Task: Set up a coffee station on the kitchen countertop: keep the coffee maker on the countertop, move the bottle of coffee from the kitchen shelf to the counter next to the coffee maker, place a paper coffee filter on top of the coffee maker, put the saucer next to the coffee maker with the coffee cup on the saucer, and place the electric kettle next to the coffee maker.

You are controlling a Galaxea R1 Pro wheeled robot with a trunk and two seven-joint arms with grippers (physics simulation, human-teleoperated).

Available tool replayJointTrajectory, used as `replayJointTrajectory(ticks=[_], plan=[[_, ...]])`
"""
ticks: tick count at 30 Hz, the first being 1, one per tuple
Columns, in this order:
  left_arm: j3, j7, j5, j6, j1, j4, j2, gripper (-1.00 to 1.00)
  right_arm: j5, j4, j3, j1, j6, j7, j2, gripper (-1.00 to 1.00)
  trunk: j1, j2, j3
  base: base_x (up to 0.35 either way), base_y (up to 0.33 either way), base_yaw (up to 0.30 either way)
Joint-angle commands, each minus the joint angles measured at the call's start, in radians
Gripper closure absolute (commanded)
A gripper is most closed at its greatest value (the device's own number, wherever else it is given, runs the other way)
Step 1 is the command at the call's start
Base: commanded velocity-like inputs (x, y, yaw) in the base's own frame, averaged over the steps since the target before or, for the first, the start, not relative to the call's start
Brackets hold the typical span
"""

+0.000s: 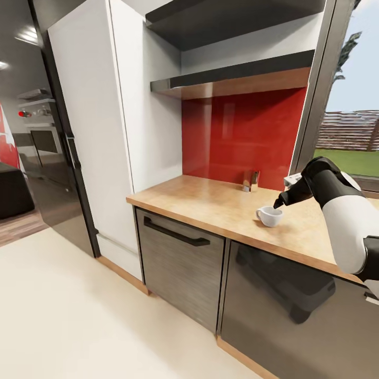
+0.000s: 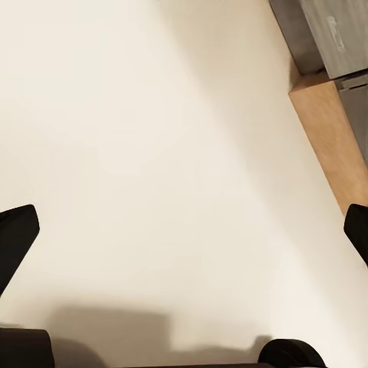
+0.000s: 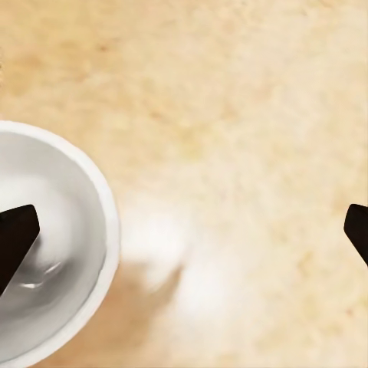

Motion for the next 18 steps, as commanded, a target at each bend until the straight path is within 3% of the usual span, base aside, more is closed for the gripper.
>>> replayJointTrajectory(ticks=[1, 18], plan=[[-0.007, -0.003, 0.008, 0.002, -0.001, 0.000, 0.000, -1.00, 0.010, 0.003, -0.005, -0.001, 0.002, 0.010, 0.001, -1.00, 0.000, -0.001, -0.001, 0.000, 0.000, 0.000], [-0.007, -0.003, 0.008, 0.002, -0.001, 0.000, 0.000, -1.00, 0.010, 0.034, -0.005, -0.001, 0.001, 0.009, 0.001, -1.00, 0.000, -0.001, -0.001, 0.000, 0.000, 0.000]])
